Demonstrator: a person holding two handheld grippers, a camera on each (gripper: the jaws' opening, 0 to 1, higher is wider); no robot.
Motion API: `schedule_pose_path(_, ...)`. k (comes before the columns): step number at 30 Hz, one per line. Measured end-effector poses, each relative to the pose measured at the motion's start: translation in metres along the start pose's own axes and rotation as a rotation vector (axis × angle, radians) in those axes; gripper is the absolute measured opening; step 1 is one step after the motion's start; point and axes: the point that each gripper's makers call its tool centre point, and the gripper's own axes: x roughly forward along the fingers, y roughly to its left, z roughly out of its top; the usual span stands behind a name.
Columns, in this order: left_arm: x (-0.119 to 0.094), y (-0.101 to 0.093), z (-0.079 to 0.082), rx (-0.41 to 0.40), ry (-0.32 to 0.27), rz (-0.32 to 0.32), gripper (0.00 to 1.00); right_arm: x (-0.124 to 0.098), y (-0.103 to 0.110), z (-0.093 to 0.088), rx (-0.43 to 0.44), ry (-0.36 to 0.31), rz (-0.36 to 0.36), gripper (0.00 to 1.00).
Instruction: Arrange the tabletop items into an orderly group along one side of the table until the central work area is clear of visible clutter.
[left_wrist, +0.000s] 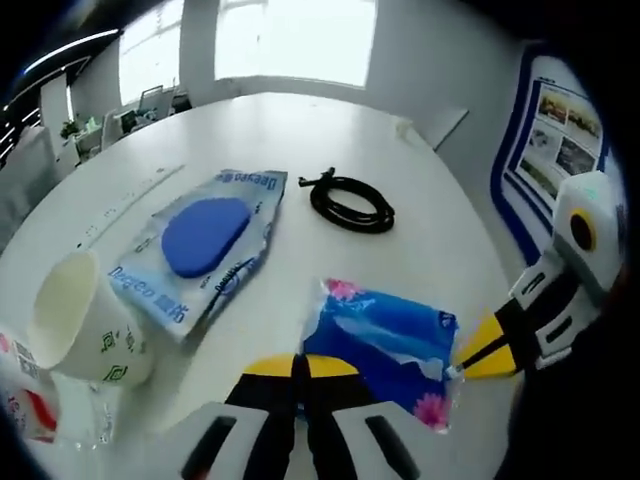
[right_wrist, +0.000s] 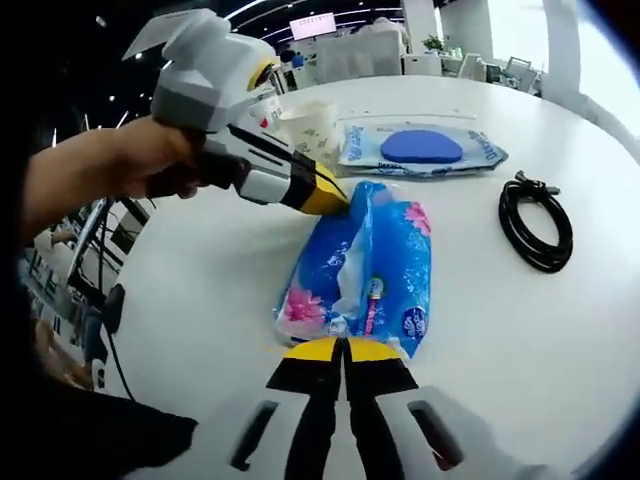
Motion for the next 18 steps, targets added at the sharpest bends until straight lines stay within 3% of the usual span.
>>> schedule_pose_path(8,-0.016,-0.004,0.003,-0.073,-0.040,0.031,0.00,-0.014,-0.006,0.006,-0.047,-0.008,0.033,0.00)
schedule_pose_path(15,-0.039,0.003,0.015,-0.226,-0.120,0.099,0.00,-0.033,-0.018,0.031,-0.105,-0.076,0.047,0.00)
schedule_pose_path(18,-0.050,0.001,0.019,-0.238,-0.120,0.127,0.00,-0.038,-0.024,0.040,-0.121,-0.092,0.059,0.00)
